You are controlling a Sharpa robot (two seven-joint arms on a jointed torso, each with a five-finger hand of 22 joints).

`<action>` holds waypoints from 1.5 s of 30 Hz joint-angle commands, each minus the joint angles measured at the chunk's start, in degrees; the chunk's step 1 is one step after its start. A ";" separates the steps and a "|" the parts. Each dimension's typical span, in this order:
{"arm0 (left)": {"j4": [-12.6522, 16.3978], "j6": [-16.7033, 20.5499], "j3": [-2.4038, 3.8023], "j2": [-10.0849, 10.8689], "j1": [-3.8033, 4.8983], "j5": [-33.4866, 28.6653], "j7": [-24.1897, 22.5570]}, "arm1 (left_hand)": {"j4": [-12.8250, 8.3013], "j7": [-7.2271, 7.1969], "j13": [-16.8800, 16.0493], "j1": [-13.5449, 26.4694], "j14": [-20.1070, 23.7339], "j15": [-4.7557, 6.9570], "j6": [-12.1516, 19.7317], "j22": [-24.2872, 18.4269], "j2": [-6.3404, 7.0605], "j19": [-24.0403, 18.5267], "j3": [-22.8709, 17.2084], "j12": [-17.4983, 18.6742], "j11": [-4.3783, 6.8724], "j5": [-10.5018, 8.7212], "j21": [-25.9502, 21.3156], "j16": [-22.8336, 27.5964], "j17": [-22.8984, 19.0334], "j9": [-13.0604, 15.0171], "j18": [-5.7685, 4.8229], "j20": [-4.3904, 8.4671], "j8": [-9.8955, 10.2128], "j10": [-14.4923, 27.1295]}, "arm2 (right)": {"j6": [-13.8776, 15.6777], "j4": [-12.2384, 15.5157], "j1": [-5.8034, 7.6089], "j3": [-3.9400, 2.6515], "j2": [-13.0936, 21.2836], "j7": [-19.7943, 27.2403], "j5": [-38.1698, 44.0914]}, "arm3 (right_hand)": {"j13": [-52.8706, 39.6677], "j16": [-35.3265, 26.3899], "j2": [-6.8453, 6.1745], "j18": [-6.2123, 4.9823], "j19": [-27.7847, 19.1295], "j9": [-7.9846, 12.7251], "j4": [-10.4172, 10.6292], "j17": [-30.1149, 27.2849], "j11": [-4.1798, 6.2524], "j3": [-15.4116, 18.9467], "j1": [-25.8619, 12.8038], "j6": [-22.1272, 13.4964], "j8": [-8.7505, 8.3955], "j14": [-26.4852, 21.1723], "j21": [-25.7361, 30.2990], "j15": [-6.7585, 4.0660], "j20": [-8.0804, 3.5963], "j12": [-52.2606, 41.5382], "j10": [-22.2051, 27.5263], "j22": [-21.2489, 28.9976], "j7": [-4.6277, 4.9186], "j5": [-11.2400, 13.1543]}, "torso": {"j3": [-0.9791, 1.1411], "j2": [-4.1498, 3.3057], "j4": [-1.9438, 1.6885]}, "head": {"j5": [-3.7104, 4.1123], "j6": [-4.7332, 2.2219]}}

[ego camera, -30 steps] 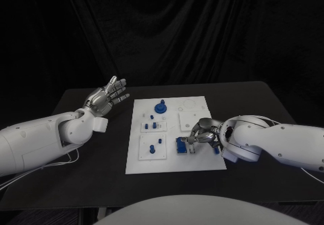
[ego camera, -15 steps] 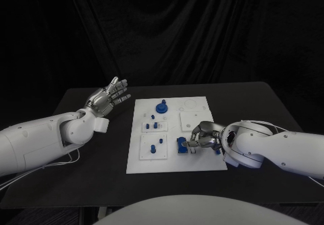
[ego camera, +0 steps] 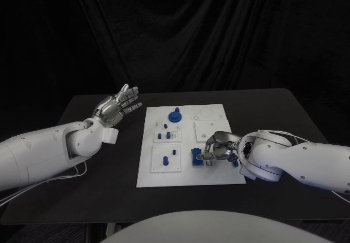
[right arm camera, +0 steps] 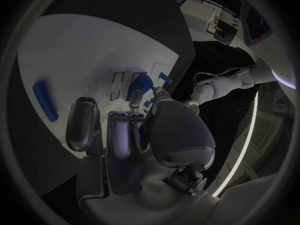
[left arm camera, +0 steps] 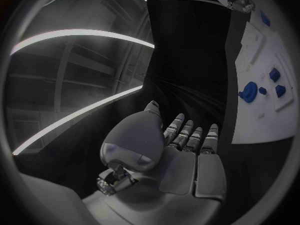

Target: Assemble the parts on the task board

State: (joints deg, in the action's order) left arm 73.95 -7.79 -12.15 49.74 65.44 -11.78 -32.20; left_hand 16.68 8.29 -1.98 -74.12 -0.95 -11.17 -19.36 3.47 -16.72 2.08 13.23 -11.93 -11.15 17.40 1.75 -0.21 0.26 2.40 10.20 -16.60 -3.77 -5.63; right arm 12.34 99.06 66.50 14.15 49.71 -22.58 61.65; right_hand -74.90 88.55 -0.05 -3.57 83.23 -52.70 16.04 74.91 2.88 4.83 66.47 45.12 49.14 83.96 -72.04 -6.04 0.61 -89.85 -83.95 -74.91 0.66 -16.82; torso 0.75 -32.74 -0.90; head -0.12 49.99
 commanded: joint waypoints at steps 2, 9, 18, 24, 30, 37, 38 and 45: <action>0.03 -0.82 0.06 -0.10 -0.16 -0.29 -0.60 | -0.02 3.18 -0.05 -0.27 0.02 -0.30 -0.40 0.06 -0.08 0.32 -0.31 -0.05 -0.01 0.34 0.23 -0.35 0.10 0.08 -0.78 -0.16 -0.21 -0.29 | -0.98 -0.52 -0.22 -0.01 -0.41 -0.22 0.61 | -15.10 -0.33 0.25 -0.44 -0.24 -0.23 -0.50 10.46 0.34 -0.05 1.20 -0.50 0.36 5.07 0.40 -0.29 -0.38 -0.15 -6.05 -9.78 -0.19 -0.95 | -0.03 0.03 -0.03 | -0.08 0.01; 0.02 -0.98 0.06 -0.17 -0.26 -0.29 -0.45 | -0.05 3.22 -0.04 -0.29 0.00 -0.31 -0.48 0.10 -0.01 0.36 -0.34 -0.04 0.07 0.35 0.26 -0.37 0.11 0.09 -0.79 -0.16 -0.25 -0.27 | -1.33 -1.41 -0.37 -0.01 -1.01 -0.32 0.61 | -15.10 -0.41 1.00 -0.49 -0.34 -0.46 -0.57 10.30 0.51 -0.34 3.07 -0.38 0.35 5.03 0.71 -0.42 -0.49 -0.15 -6.05 -9.72 -0.40 -4.24 | -0.01 0.04 -0.03 | -0.24 0.01; -0.08 -1.12 0.06 -0.21 -0.37 -0.29 -0.30 | -0.06 3.23 -0.05 -0.31 -0.03 -0.32 -0.52 0.15 0.02 0.40 -0.36 -0.08 0.09 0.36 0.29 -0.38 0.12 0.09 -0.80 -0.16 -0.27 -0.28 | -1.43 -2.05 -0.77 -0.02 -1.57 -0.22 0.61 | -15.10 -0.53 0.65 -0.54 -0.45 -0.49 -1.91 10.01 0.63 -0.76 6.35 -0.54 -0.02 4.97 1.09 -0.54 -0.61 -0.15 -6.05 -9.64 -0.50 -4.12 | -0.05 0.00 -0.05 | -0.49 0.01; -0.19 -1.23 0.06 -0.23 -0.49 -0.29 -0.21 | -0.06 3.23 -0.05 -0.31 -0.03 -0.33 -0.51 0.16 0.02 0.40 -0.36 -0.08 0.09 0.37 0.30 -0.38 0.12 0.09 -0.80 -0.16 -0.27 -0.28 | -1.38 -2.08 -0.85 -0.02 -1.58 -0.10 0.61 | -15.10 -0.56 0.61 -0.55 -0.47 -0.51 -1.95 9.95 0.55 -0.57 6.90 -0.50 -0.12 4.95 1.20 -0.49 -0.60 -0.15 -6.05 -9.62 -0.40 -2.54 | -0.05 -0.03 -0.03 | -0.47 0.01; -0.23 -1.38 0.06 -0.28 -0.58 -0.29 -0.19 | -0.06 3.23 -0.05 -0.32 -0.05 -0.34 -0.52 0.18 0.03 0.43 -0.38 -0.10 0.10 0.37 0.31 -0.40 0.12 0.09 -0.81 -0.17 -0.28 -0.28 | -0.98 -1.82 -0.87 -0.02 -1.33 -0.09 0.97 | -15.10 -0.58 0.19 -0.54 -0.44 -0.73 -1.89 9.93 0.40 0.41 7.22 -0.33 -0.03 4.95 1.26 -0.38 -0.51 -0.15 -6.05 -9.63 -0.23 1.63 | 0.00 -0.01 -0.01 | -0.43 0.01; -0.15 -1.44 0.06 -0.08 -0.65 -0.29 -0.23 | -0.07 3.22 -0.06 -0.33 -0.14 -0.36 -0.59 0.25 0.05 0.50 -0.40 -0.13 0.09 0.39 0.37 -0.46 0.16 0.10 -0.82 -0.18 -0.31 -0.29 | 4.34 0.28 -0.57 -0.02 0.91 1.64 1.73 | -15.10 -0.44 0.25 -0.43 -0.14 0.26 -0.35 10.29 0.12 2.07 5.89 -0.84 -1.60 5.06 0.82 -0.19 -0.35 -0.15 -6.05 -9.77 0.15 5.27 | 0.01 0.05 0.04 | -0.75 0.01; -0.13 -1.42 0.06 -0.03 -0.65 -0.29 -0.22 | -0.08 3.22 -0.06 -0.34 -0.18 -0.37 -0.61 0.27 0.06 0.52 -0.41 -0.15 0.09 0.40 0.38 -0.48 0.17 0.10 -0.82 -0.18 -0.32 -0.30 | 5.21 0.68 -0.35 -0.03 1.37 2.01 1.76 | -15.10 -0.40 0.31 -0.41 -0.07 0.77 -0.08 10.37 0.04 2.26 5.76 -0.76 -2.19 5.09 0.71 -0.13 -0.32 -0.15 -6.05 -9.80 0.24 5.18 | 0.01 0.06 0.04 | -0.81 0.01; 0.80 -1.15 0.06 0.60 -0.68 -0.29 -0.35 | -0.14 3.32 -0.12 -0.46 -0.36 -0.46 -0.90 0.33 0.13 0.61 -0.47 -0.49 -0.01 0.47 0.46 -0.60 0.23 0.14 -0.87 -0.20 -0.46 -0.55 | 7.47 3.61 3.48 -0.03 5.41 1.27 2.09 | -15.10 -0.39 1.04 -0.27 0.40 5.06 0.68 10.41 -0.19 4.84 -0.30 2.19 -6.51 5.11 -0.06 0.10 -0.07 -0.15 -6.05 -10.03 0.46 1.84 | 0.02 0.07 0.07 | -0.67 0.01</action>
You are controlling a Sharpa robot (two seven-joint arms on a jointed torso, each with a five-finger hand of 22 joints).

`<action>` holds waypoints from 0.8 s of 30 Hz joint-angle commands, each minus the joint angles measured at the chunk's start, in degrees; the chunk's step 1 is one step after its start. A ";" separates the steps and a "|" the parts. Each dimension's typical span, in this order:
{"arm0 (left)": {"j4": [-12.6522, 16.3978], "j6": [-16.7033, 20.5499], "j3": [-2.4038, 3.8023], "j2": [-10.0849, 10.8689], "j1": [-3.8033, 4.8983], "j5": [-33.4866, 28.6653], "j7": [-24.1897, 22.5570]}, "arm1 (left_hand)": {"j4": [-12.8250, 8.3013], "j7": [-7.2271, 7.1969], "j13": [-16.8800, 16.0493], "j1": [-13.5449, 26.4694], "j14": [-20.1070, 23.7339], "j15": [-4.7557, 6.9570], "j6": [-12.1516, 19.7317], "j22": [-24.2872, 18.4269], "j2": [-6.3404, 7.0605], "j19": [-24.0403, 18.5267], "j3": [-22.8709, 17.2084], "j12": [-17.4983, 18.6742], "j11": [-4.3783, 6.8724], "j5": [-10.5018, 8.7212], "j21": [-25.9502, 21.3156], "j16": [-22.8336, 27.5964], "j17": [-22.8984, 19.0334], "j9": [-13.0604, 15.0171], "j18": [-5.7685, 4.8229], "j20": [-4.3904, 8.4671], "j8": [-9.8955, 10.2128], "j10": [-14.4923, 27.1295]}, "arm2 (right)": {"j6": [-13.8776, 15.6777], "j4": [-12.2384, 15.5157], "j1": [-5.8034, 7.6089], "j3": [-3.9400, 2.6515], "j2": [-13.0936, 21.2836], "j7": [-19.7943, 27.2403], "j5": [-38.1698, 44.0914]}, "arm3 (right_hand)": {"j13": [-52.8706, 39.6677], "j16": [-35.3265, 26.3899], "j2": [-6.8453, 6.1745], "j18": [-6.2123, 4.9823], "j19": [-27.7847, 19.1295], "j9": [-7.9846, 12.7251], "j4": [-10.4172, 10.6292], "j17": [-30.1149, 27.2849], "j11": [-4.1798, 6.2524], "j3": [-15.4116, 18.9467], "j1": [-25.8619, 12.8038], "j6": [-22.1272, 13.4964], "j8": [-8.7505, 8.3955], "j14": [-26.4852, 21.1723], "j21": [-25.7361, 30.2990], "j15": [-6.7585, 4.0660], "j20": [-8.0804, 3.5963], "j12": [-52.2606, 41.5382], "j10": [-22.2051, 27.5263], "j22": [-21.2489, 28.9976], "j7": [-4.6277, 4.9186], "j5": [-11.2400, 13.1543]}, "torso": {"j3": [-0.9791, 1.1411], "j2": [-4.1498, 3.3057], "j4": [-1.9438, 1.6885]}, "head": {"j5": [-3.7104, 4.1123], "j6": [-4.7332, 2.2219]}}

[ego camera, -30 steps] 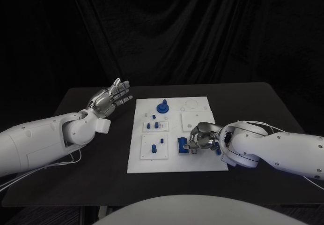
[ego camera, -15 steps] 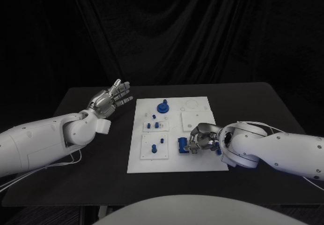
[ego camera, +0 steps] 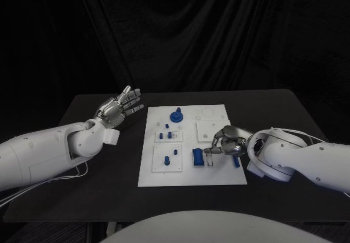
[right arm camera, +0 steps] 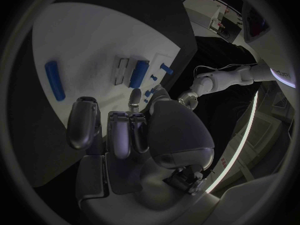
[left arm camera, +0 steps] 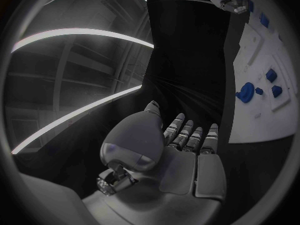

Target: Assemble the parts on the task board

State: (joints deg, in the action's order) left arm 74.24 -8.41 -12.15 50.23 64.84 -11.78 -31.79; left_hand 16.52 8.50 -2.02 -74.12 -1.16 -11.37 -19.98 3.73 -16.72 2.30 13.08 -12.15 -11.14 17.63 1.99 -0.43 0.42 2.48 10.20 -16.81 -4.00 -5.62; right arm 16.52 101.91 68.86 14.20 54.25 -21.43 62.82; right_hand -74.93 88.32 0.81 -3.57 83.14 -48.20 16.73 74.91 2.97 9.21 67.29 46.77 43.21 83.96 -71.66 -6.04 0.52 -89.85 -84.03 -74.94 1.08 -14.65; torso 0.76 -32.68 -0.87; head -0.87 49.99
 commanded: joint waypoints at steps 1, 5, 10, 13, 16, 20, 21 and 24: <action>0.66 -0.44 0.06 0.21 -0.07 -0.29 -0.96 | 0.00 3.15 -0.09 -0.52 -0.20 -0.27 -0.38 0.09 0.16 0.43 -0.33 -0.36 -0.06 0.26 0.25 -0.41 0.08 0.07 -0.89 0.01 -0.28 -0.63 | 2.82 0.90 1.68 -0.07 1.27 -0.41 1.05 | -15.07 -0.20 0.27 -0.28 0.49 0.74 0.00 10.34 -0.28 0.50 -1.31 0.64 -0.79 5.10 -0.40 0.08 0.02 -0.15 -5.97 -9.98 0.04 -0.40 | 0.02 0.05 0.06 | 0.12 0.01; 1.15 0.41 0.06 0.68 -0.08 -0.13 -2.29 | -0.04 3.31 -0.38 -1.90 -1.26 -0.24 -2.26 0.69 0.51 1.19 -0.28 -2.33 -0.24 1.44 0.85 -1.19 0.37 0.25 -0.99 0.05 -1.03 -2.59 | -0.22 0.51 3.73 -0.06 2.61 -3.42 2.95 | -15.07 -0.24 1.09 -0.28 0.44 5.13 0.05 10.26 -0.36 -0.29 0.60 3.59 -6.40 5.09 -0.25 -0.11 -0.08 -0.15 -5.97 -9.95 -0.02 -10.03 | 0.01 0.07 0.02 | 0.40 0.01; 1.85 1.48 0.06 1.45 -0.08 1.76 -3.76 | 0.05 3.14 -0.40 -2.71 -1.46 -0.02 -2.98 0.89 0.80 1.49 0.03 -2.72 -0.07 2.53 1.10 -1.42 0.41 0.29 -0.90 0.08 -1.31 -3.17 | -4.02 -0.42 4.67 -0.06 4.21 -8.04 9.85 | -15.07 -0.37 0.82 -0.27 0.47 7.79 -0.26 9.96 -0.47 -0.96 2.60 4.49 -10.20 5.03 -0.27 0.21 0.06 -0.15 -5.97 -9.96 0.38 -13.28 | -0.02 0.09 -0.01 | 0.33 0.01; 2.02 1.57 0.06 1.60 -0.08 2.35 -4.02 | 0.05 3.13 -0.41 -2.78 -1.46 -0.01 -3.04 0.90 0.80 1.50 0.04 -2.76 -0.07 2.61 1.11 -1.43 0.41 0.29 -0.88 0.08 -1.33 -3.23 | -4.84 -0.72 4.56 -0.05 4.92 -10.37 14.21 | -15.07 -0.15 0.70 -0.05 0.88 8.17 -0.16 10.50 -0.54 -0.82 2.40 5.08 -10.66 5.14 -1.35 0.27 0.12 -0.15 -5.97 -10.27 0.43 -12.90 | -0.07 0.11 -0.02 | 0.34 0.01; 1.94 1.62 0.06 1.47 -0.08 2.62 -4.21 | -0.01 3.19 -0.42 -3.18 -1.38 0.01 -3.28 0.82 0.64 1.45 -0.05 -2.88 -0.14 2.95 1.08 -1.41 0.39 0.31 -0.87 0.08 -1.42 -3.39 | -5.69 -0.59 4.05 -0.05 5.47 -12.46 17.62 | -15.07 -0.09 0.68 0.02 1.03 8.23 -0.13 10.65 -0.50 -0.71 2.16 5.57 -10.74 5.18 -1.70 0.26 0.14 -0.15 -5.97 -10.37 0.39 -12.48 | -0.13 0.10 -0.02 | 0.28 0.01; 1.61 1.80 0.06 1.17 -0.08 2.80 -4.51 | -0.03 3.18 -0.46 -3.65 -1.15 0.31 -3.51 0.78 0.51 1.41 -0.16 -3.14 -0.06 3.27 1.07 -1.29 0.33 0.32 -0.80 0.14 -1.50 -3.64 | -6.74 -0.13 3.12 -0.04 6.05 -14.51 20.06 | -15.07 -0.09 0.70 0.01 1.03 8.24 -0.13 10.63 -0.50 -0.71 2.13 5.60 -10.78 5.18 -1.69 0.26 0.13 -0.15 -5.97 -10.37 0.38 -12.41 | -0.11 -0.06 -0.15 | 0.58 0.01; 1.54 1.81 0.06 1.12 -0.08 2.82 -4.54 | -0.02 3.17 -0.48 -3.73 -1.13 0.38 -3.58 0.75 0.48 1.38 -0.17 -3.22 -0.02 3.33 1.06 -1.29 0.33 0.32 -0.78 0.15 -1.52 -3.71 | -6.87 0.02 2.90 -0.04 6.17 -14.82 20.35 | -15.07 -0.10 0.71 0.00 1.01 8.26 -0.14 10.62 -0.50 -0.72 2.15 5.58 -10.82 5.17 -1.62 0.26 0.13 -0.15 -5.97 -10.35 0.38 -12.38 | -0.11 -0.07 -0.14 | 0.59 0.01; 1.31 1.72 0.06 0.95 -0.09 2.86 -4.65 | -0.02 3.16 -0.49 -3.79 -1.10 0.40 -3.65 0.71 0.46 1.34 -0.19 -3.28 -0.02 3.39 1.03 -1.27 0.32 0.33 -0.77 0.16 -1.54 -3.77 | -7.00 0.39 2.22 -0.04 6.41 -15.46 20.99 | -15.07 -0.09 0.75 0.00 1.03 8.35 -0.16 10.63 -0.52 -0.73 2.14 5.42 -11.05 5.18 -1.63 0.26 0.13 -0.15 -5.97 -10.35 0.43 -12.22 | -0.05 -0.14 -0.11 | 0.54 0.01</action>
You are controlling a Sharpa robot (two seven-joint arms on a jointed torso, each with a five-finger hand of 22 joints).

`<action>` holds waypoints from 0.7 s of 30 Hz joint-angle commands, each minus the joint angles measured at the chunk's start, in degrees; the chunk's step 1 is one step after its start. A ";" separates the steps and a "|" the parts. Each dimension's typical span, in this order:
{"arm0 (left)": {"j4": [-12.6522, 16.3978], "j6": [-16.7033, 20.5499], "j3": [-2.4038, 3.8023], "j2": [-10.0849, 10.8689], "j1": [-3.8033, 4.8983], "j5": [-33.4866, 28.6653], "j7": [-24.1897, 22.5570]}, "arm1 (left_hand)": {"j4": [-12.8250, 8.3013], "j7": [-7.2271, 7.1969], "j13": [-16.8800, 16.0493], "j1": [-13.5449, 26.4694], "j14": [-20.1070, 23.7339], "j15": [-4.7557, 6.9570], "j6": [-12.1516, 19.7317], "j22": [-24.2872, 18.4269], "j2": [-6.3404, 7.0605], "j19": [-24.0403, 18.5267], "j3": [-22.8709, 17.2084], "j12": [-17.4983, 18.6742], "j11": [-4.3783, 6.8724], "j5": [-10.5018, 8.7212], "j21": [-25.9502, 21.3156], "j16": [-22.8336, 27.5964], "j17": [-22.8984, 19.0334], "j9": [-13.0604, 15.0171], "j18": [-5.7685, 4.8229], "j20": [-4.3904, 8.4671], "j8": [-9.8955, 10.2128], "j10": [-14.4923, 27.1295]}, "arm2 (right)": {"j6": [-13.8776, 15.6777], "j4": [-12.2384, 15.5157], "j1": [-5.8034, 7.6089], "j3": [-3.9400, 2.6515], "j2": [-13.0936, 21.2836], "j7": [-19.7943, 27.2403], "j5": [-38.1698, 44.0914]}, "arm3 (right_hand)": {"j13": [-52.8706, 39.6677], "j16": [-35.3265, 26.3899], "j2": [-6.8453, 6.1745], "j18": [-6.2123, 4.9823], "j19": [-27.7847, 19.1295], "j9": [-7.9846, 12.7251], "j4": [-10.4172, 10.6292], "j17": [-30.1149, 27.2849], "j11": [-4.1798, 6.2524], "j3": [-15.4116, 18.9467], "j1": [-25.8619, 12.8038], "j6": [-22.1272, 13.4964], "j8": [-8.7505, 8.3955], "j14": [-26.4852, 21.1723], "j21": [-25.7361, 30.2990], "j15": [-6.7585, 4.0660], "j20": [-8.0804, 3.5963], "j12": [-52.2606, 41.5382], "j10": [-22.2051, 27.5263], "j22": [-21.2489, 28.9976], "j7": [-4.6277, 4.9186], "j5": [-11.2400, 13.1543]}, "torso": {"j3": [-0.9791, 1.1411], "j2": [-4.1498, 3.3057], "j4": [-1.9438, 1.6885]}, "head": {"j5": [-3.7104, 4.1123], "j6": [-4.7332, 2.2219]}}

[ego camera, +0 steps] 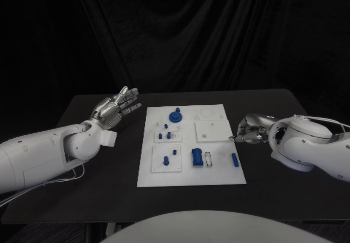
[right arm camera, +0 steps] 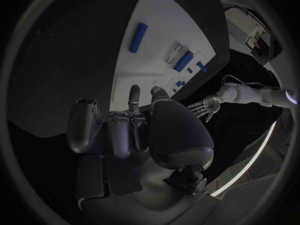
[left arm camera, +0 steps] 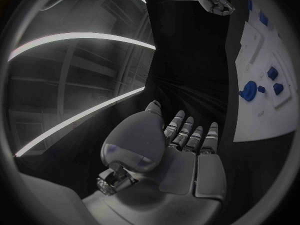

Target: Assemble the parts on the task board

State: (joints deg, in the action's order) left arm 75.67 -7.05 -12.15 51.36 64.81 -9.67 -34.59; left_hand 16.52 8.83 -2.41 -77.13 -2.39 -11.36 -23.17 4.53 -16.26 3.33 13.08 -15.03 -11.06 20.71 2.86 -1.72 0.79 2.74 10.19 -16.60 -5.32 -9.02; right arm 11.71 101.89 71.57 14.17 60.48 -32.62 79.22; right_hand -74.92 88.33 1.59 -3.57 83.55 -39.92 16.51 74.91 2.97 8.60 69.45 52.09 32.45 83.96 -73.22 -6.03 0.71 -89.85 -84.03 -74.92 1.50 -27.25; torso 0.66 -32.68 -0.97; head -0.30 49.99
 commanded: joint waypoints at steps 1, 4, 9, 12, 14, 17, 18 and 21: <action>-0.22 0.31 0.06 -0.26 -0.07 0.77 -1.92 | -0.02 2.83 -0.11 -0.87 0.17 0.39 -0.52 -0.12 -0.06 0.27 -0.23 -0.45 -0.13 0.39 0.13 0.04 -0.05 0.08 -0.74 -0.04 -0.24 -0.44 | -2.14 0.47 -0.78 -0.01 0.19 -4.36 4.74 | -15.08 -0.09 -0.03 0.00 0.61 0.07 0.06 10.63 -0.52 -0.12 -0.02 0.10 -0.29 5.18 -0.07 0.25 -0.06 -0.15 -5.97 -10.37 0.01 0.37 | 0.07 -0.11 0.06 | -0.06 0.01; -0.45 0.14 0.06 -0.53 -0.15 0.78 -1.99 | -0.02 2.83 -0.11 -0.87 0.17 0.39 -0.52 -0.12 -0.06 0.27 -0.23 -0.45 -0.13 0.39 0.13 0.04 -0.05 0.08 -0.74 -0.04 -0.24 -0.44 | -1.74 0.57 -1.74 -0.01 0.13 -4.37 5.00 | -15.08 -0.05 0.08 0.04 0.69 0.17 0.12 10.73 -0.58 -0.05 -0.29 0.10 -0.56 5.20 -0.23 0.29 -0.05 -0.15 -5.97 -10.41 0.09 0.79 | 0.06 -0.09 0.03 | 0.11 0.01; -0.49 0.00 0.06 -0.63 -0.27 0.80 -1.91 | -0.04 2.81 -0.12 -1.05 0.24 0.38 -0.52 -0.19 -0.13 0.20 -0.30 -0.51 -0.20 0.54 0.09 0.07 -0.06 0.07 -0.71 -0.04 -0.25 -0.51 | -1.35 0.52 -2.96 -0.01 -0.35 -4.06 5.15 | -15.08 -0.03 0.31 0.06 0.77 0.28 0.11 10.75 -0.66 0.23 -1.05 0.47 -1.00 5.21 -0.37 0.37 0.02 -0.15 -5.97 -10.44 0.17 2.60 | 0.01 -0.09 0.02 | 0.03 0.01; -0.53 0.04 0.06 -0.62 -0.31 0.80 -1.76 | -0.03 2.81 -0.12 -1.08 0.23 0.37 -0.52 -0.19 -0.15 0.20 -0.32 -0.51 -0.22 0.57 0.09 0.06 -0.06 0.07 -0.71 -0.05 -0.25 -0.53 | -1.15 0.57 -3.44 -0.01 -0.51 -4.00 4.90 | -15.08 -0.02 0.49 0.06 0.78 0.30 0.12 10.75 -0.69 0.39 -1.48 0.64 -1.17 5.21 -0.38 0.40 0.05 -0.15 -5.97 -10.44 0.21 3.72 | 0.01 -0.10 0.05 | -0.09 0.01; -0.58 0.06 0.06 -0.63 -0.33 0.80 -1.64 | -0.03 2.81 -0.12 -1.21 0.24 0.33 -0.56 -0.22 -0.25 0.16 -0.42 -0.51 -0.26 0.66 0.07 0.06 -0.06 0.07 -0.69 -0.06 -0.27 -0.55 | -1.09 0.61 -3.69 -0.01 -0.62 -3.95 4.71 | -15.08 -0.01 0.57 0.06 0.79 0.30 0.12 10.77 -0.69 0.39 -1.52 0.70 -1.18 5.21 -0.40 0.41 0.06 -0.15 -5.97 -10.44 0.20 3.87 | 0.03 -0.12 0.01 | -0.02 0.01; -0.64 0.02 0.06 -0.67 -0.38 0.80 -1.47 | -0.04 2.82 -0.11 -1.36 0.27 0.31 -0.51 -0.23 -0.31 0.14 -0.53 -0.50 -0.28 0.77 0.06 0.07 -0.06 0.06 -0.69 -0.07 -0.26 -0.55 | -1.00 0.66 -3.96 -0.01 -0.77 -3.91 4.47 | -15.08 0.00 0.64 0.05 0.79 0.30 0.10 10.80 -0.69 0.42 -1.60 0.75 -1.24 5.22 -0.38 0.41 0.06 -0.15 -5.97 -10.44 0.20 4.21 | 0.04 -0.11 0.04 | 0.08 0.01; -0.67 -0.01 0.06 -0.69 -0.40 0.80 -1.40 | -0.05 2.81 -0.11 -1.44 0.28 0.29 -0.47 -0.26 -0.36 0.12 -0.59 -0.49 -0.30 0.84 0.04 0.07 -0.07 0.05 -0.68 -0.07 -0.26 -0.55 | -1.01 0.65 -4.04 -0.01 -0.82 -3.90 4.42 | -15.08 0.01 0.67 0.06 0.79 0.30 0.10 10.83 -0.70 0.44 -1.65 0.75 -1.29 5.23 -0.40 0.41 0.07 -0.15 -5.97 -10.44 0.21 4.37 | 0.06 -0.10 0.06 | 0.10 0.01; -0.75 -0.15 0.06 -0.80 -0.49 0.80 -1.16 | -0.07 2.80 -0.11 -1.60 0.27 0.25 -0.44 -0.26 -0.39 0.11 -0.72 -0.50 -0.34 1.00 0.05 0.05 -0.06 0.04 -0.68 -0.08 -0.25 -0.56 | -1.09 0.55 -4.35 -0.01 -1.00 -3.87 4.13 | -15.08 0.00 0.73 0.06 0.79 0.40 0.08 10.78 -0.73 0.47 -1.68 0.60 -1.52 5.22 -0.40 0.42 0.08 -0.15 -5.97 -10.44 0.25 4.59 | 0.11 -0.11 0.07 | 0.30 0.01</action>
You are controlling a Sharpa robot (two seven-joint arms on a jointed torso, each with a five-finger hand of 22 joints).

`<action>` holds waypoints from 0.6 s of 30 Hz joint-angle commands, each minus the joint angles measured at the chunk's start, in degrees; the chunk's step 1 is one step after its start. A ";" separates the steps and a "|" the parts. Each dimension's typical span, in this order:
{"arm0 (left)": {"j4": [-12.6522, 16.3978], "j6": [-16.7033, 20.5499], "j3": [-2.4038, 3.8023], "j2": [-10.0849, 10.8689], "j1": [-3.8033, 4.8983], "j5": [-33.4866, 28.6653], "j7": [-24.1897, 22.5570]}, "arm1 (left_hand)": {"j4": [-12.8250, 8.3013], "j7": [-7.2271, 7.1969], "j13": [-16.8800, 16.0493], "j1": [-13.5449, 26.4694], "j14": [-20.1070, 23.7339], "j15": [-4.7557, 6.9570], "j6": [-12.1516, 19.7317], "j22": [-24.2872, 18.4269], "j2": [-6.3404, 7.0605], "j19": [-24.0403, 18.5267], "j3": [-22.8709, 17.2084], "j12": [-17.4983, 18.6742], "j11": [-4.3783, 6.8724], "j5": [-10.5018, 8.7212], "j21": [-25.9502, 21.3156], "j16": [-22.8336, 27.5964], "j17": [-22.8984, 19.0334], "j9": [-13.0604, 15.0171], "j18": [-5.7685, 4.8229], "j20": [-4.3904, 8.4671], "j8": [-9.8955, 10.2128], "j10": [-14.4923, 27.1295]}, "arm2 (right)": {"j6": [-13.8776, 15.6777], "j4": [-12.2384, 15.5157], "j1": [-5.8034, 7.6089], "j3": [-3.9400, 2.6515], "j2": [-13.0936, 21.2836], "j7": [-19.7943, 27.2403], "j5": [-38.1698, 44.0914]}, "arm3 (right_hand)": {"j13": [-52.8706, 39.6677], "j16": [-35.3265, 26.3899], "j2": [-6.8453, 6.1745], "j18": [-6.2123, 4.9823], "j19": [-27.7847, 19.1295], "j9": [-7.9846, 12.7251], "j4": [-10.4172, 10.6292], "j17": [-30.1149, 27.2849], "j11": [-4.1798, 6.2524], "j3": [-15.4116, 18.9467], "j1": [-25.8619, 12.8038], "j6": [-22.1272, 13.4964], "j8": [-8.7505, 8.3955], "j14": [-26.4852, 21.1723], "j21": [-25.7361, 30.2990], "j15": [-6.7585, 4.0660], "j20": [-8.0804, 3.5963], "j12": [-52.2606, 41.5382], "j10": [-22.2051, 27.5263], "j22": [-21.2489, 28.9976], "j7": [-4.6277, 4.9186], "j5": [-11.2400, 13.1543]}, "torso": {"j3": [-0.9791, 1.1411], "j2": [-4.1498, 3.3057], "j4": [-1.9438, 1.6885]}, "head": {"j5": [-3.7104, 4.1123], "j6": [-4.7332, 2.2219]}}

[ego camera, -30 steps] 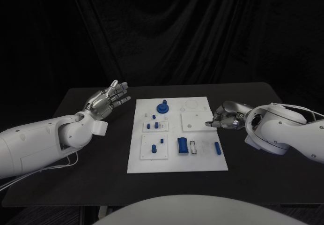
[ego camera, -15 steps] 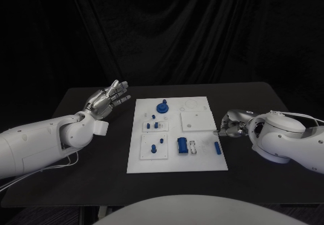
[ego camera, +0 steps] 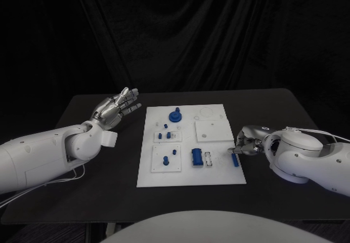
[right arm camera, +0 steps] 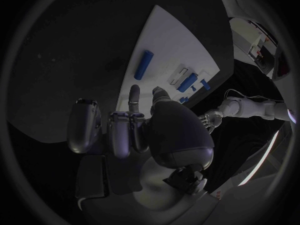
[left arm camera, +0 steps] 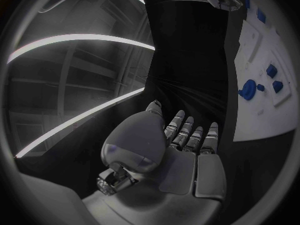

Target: Assemble the parts on the task board

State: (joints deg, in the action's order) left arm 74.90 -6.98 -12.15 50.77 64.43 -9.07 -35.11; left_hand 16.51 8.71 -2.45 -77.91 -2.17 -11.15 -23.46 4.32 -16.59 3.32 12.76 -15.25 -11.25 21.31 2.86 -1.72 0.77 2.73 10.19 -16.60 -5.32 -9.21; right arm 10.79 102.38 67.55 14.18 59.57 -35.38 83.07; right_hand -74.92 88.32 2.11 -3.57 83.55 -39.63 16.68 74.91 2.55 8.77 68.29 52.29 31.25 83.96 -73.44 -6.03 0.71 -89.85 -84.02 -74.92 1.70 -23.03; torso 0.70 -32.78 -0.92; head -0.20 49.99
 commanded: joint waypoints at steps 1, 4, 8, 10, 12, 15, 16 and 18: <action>0.02 -0.26 0.06 -0.24 -0.14 0.20 -0.57 | -0.08 2.92 -0.07 -0.90 0.07 0.02 -0.12 -0.08 -0.06 0.09 -0.45 -0.26 -0.17 0.47 0.03 0.06 -0.05 0.05 -0.68 -0.09 -0.25 -0.37 | -0.19 0.03 -0.41 -0.03 -0.13 -1.11 0.21 | -15.08 -0.02 0.27 0.05 0.78 0.20 -0.11 10.74 -0.34 0.29 -0.50 0.26 -0.52 5.21 -0.15 0.44 0.09 -0.15 -5.98 -10.44 0.09 0.43 | 0.07 -0.01 0.02 | 0.34 0.01; -0.01 -0.43 0.06 -0.27 -0.30 0.20 -0.32 | -0.12 2.93 -0.07 -1.09 0.08 -0.01 -0.06 -0.08 -0.04 0.08 -0.58 -0.24 -0.19 0.65 0.03 0.05 -0.05 0.04 -0.69 -0.10 -0.24 -0.36 | -0.38 -0.15 -0.75 -0.03 -0.35 -1.19 0.03 | -15.08 0.00 0.34 0.06 0.79 0.58 -0.24 10.77 -0.45 0.20 -0.16 -0.03 -1.21 5.21 -0.16 0.52 0.14 -0.15 -5.98 -10.44 0.22 0.25 | 0.10 0.02 0.01 | 0.56 0.01; -0.04 -0.51 0.06 -0.24 -0.45 0.20 -0.10 | -0.15 2.93 -0.07 -1.27 0.11 -0.04 0.01 -0.11 -0.03 0.06 -0.70 -0.25 -0.24 0.82 0.02 0.06 -0.06 0.03 -0.69 -0.11 -0.22 -0.37 | -1.06 -0.45 -1.10 -0.03 -0.59 -1.43 -0.05 | -15.08 -0.06 0.35 0.02 0.71 1.34 -0.23 10.62 -0.69 0.17 0.15 -0.31 -2.38 5.18 0.02 0.70 0.27 -0.15 -5.98 -10.38 0.52 -0.16 | 0.04 0.06 0.00 | 0.41 0.01; -0.04 -0.53 0.06 -0.21 -0.49 0.20 -0.02 | -0.17 2.93 -0.06 -1.34 0.11 -0.05 -0.01 -0.09 -0.02 0.07 -0.75 -0.22 -0.26 0.89 0.03 0.06 -0.06 0.03 -0.70 -0.11 -0.23 -0.36 | -1.32 -0.52 -1.23 -0.03 -0.65 -1.57 -0.07 | -15.08 -0.09 0.35 0.02 0.70 1.49 -0.22 10.55 -0.74 0.18 0.18 -0.32 -2.61 5.17 0.05 0.74 0.30 -0.15 -5.98 -10.37 0.57 -0.19 | 0.01 0.06 0.00 | 0.37 0.01; -0.04 -0.56 0.06 -0.18 -0.54 0.20 0.08 | -0.21 2.93 -0.06 -1.51 0.12 -0.08 0.00 -0.11 0.00 0.06 -0.84 -0.22 -0.30 1.04 0.03 0.06 -0.06 0.03 -0.70 -0.12 -0.23 -0.37 | -1.65 -0.58 -1.35 -0.03 -0.71 -1.73 -0.08 | -15.08 -0.08 0.35 0.02 0.69 1.60 -0.23 10.56 -0.78 0.17 0.22 -0.32 -2.77 5.17 0.08 0.77 0.32 -0.15 -5.98 -10.37 0.61 -0.23 | 0.00 0.06 0.02 | 0.34 0.01; -0.07 -0.63 0.06 -0.18 -0.62 0.20 0.23 | -0.25 2.94 -0.07 -1.64 0.12 -0.11 0.01 -0.11 0.02 0.06 -0.92 -0.22 -0.32 1.17 0.03 0.04 -0.05 0.03 -0.71 -0.13 -0.23 -0.37 | -2.17 -0.68 -1.55 -0.03 -0.83 -1.93 -0.10 | -15.08 -0.13 0.34 -0.01 0.64 1.80 -0.25 10.45 -0.84 0.16 0.32 -0.32 -3.07 5.15 0.21 0.82 0.36 -0.15 -5.98 -10.33 0.67 -0.32 | 0.00 0.07 -0.02 | 0.40 0.01; -0.09 -0.66 0.06 -0.19 -0.64 0.20 0.27 | -0.25 2.94 -0.07 -1.64 0.12 -0.11 0.01 -0.11 0.02 0.06 -0.92 -0.22 -0.32 1.17 0.03 0.04 -0.05 0.03 -0.71 -0.13 -0.23 -0.37 | -2.30 -0.69 -1.62 -0.03 -0.85 -1.99 -0.10 | -15.08 -0.16 0.33 -0.02 0.62 1.88 -0.28 10.35 -0.86 0.15 0.39 -0.30 -3.19 5.13 0.24 0.84 0.38 -0.15 -5.98 -10.32 0.69 -0.42 | 0.01 0.08 -0.02 | 0.43 0.01; -0.11 -0.74 0.06 -0.22 -0.70 0.20 0.38 | -0.28 2.95 -0.06 -1.74 0.12 -0.13 0.02 -0.11 0.04 0.06 -0.97 -0.17 -0.33 1.26 0.04 0.04 -0.05 0.03 -0.72 -0.14 -0.23 -0.35 | -2.42 -0.72 -1.77 -0.03 -0.89 -2.09 -0.10 | -15.08 -0.18 0.32 -0.04 0.58 2.04 -0.32 10.31 -0.90 0.11 0.55 -0.23 -3.42 5.12 0.34 0.88 0.42 -0.15 -5.98 -10.29 0.73 -0.61 | 0.03 0.08 -0.01 | 0.45 0.01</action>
State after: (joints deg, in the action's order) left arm 74.75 -7.08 -12.15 50.63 63.80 -8.97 -34.53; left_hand 16.28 8.71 -2.44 -79.00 -2.17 -11.15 -23.46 4.26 -16.47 3.32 12.21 -15.25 -11.41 22.38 2.86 -1.72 0.77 2.72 10.19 -16.60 -5.32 -9.37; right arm 9.63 101.67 65.96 14.17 58.69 -35.99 82.89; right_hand -74.91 88.33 2.21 -3.58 83.75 -37.63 16.68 74.91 2.14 8.77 68.41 51.97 28.22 84.06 -73.44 -5.52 0.92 -89.85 -84.02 -74.91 2.01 -23.26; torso 0.73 -32.71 -0.91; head 0.18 49.99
